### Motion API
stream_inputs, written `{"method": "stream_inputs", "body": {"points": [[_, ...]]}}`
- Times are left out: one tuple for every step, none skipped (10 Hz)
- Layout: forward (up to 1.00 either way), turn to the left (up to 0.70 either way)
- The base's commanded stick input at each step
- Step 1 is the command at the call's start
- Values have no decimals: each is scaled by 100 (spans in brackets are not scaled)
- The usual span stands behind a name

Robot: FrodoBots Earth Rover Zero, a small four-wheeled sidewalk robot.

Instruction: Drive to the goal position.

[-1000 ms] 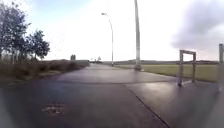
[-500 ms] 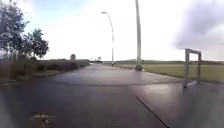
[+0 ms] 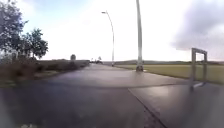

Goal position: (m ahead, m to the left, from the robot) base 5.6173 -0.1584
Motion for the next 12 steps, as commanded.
{"method": "stream_inputs", "body": {"points": [[45, 0], [45, 0], [45, 0], [45, 0], [45, 0], [45, 0], [45, 0], [45, 0], [45, 0], [45, 0], [45, 0], [45, 0]]}}
